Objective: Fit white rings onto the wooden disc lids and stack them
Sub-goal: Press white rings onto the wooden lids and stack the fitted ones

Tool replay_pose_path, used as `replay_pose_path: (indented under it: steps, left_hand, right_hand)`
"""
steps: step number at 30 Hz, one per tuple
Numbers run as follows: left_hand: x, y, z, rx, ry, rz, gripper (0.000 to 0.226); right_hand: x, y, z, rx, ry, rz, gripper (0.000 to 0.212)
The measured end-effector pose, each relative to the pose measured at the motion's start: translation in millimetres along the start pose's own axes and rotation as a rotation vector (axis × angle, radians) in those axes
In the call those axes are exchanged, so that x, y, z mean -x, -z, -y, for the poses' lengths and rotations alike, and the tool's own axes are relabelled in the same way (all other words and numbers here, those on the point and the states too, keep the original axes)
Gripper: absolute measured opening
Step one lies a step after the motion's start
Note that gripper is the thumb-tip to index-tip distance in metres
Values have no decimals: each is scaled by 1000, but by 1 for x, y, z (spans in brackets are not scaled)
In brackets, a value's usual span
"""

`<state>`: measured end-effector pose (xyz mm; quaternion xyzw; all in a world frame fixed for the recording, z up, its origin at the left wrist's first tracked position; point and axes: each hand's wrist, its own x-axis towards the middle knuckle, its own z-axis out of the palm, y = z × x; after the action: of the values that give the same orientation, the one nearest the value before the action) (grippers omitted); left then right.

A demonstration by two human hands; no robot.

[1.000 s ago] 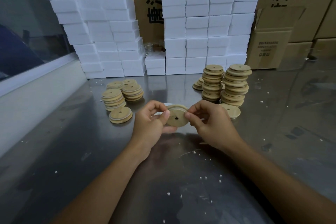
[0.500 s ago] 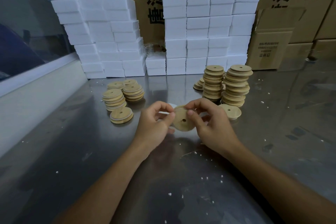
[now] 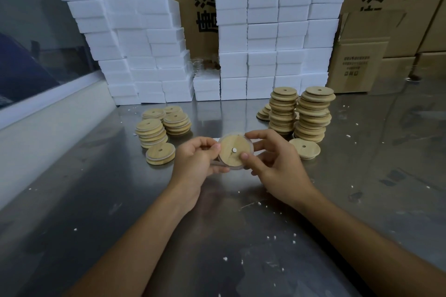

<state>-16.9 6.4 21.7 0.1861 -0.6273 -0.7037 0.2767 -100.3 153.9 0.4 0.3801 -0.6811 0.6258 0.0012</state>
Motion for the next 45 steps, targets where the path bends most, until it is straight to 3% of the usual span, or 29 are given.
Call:
replay_pose_path:
  steps: [4,9,14,19,26,30,33,35,37,41,43,45]
  left_hand:
    - [-4,12,-3,-244,-12,92,11]
    - [-6,17,-5,-105,98,179,13]
    - [-17,22,-4,68,70,-183,17]
    - [-27,34,-2,242,196,-540,2]
    - [-31,45,-8,364,306,-578,7]
    - [-28,46,-11,381,329,-594,18]
    - [-28,47,-12,381,329,-630,5]
    - [-28,46,-7,204,267,-669,6]
    - [-29,46,1,-99,97,-633,5]
    - [-22,39,18,-720,-376,-265,11]
    - [-18,32,25,-937,-479,-56,9]
    - [-17,27,29,-1116,-513,22,13]
  right_hand:
    - [-1,1,4,-58,-8,-78,23]
    - [-3,2,5,-33,-43,-112,13]
    - [-4,8,3,78,-60,-190,13]
    - [-6,14,2,107,-78,-256,13]
    - [-9,17,-2,210,-72,-380,8]
    - [-8,23,-4,479,-136,-396,12]
    - [-7,28,-7,677,-260,-333,19]
    - [-7,29,-8,733,-335,-274,25]
    - [-7,30,-7,758,-389,-238,31]
    - [-7,32,-7,794,-447,-189,39]
    - [-7,32,-7,815,-455,-184,41]
    - [-7,32,-7,840,-461,-196,42]
